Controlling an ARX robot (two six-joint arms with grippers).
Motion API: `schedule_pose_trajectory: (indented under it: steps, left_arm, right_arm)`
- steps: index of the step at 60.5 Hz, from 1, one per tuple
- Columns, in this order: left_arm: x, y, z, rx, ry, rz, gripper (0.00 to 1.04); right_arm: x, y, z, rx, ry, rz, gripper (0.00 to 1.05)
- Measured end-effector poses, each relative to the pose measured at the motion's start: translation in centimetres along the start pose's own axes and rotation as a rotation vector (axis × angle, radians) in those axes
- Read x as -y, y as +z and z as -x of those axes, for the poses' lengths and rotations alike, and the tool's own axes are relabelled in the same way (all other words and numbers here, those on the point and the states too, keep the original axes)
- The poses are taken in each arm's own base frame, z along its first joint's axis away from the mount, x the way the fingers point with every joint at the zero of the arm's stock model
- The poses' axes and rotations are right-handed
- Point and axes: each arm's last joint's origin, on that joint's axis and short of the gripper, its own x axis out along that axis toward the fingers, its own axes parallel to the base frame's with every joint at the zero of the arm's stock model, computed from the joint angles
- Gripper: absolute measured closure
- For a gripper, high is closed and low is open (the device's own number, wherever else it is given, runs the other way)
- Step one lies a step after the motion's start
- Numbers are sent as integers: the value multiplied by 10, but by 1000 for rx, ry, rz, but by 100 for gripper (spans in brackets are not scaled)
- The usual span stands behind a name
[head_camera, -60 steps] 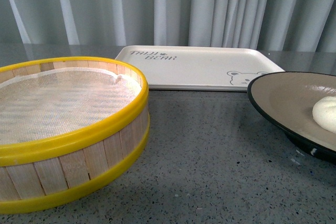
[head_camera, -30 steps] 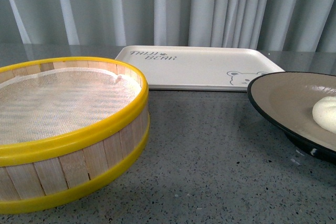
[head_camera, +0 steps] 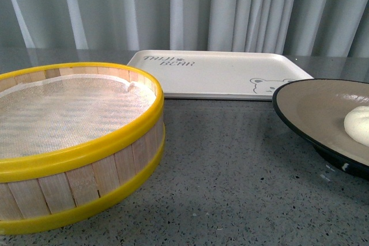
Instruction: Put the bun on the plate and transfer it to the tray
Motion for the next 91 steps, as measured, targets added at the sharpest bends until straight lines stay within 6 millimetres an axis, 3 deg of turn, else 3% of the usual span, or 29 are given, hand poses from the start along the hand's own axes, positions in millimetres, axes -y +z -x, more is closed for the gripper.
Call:
schedule_pose_trajectory:
  steps: [17,27,40,44,51,59,68,80,91]
  left_arm:
    - [0,0,0,0,0,1,99]
    - [0,0,0,0,0,0,67]
    - [0,0,0,0,0,0,15]
    - [0,0,0,0,0,0,5]
    - [0,0,0,0,2,0,7]
    - [0,0,0,0,0,0,7]
    - [0,0,0,0,0,0,7]
    - [0,0,0,0,0,0,7]
    - [0,0,0,0,0,0,7]
  right_arm:
    - [0,0,0,0,0,0,9]
    - [0,0,0,0,0,0,9]
    - [0,0,0,0,0,0,9]
    - [0,-1,0,-9,-16,11,9]
    - [-3,7,-5,-100,-203,122,9]
    - [0,29,-21,-84,-168,51,9]
    - [18,41,-46,-132,-137,-179,9]
    - [45,28,-70,-301,-117,-678,9]
    - [51,21,-77,-372,-116,-992,9]
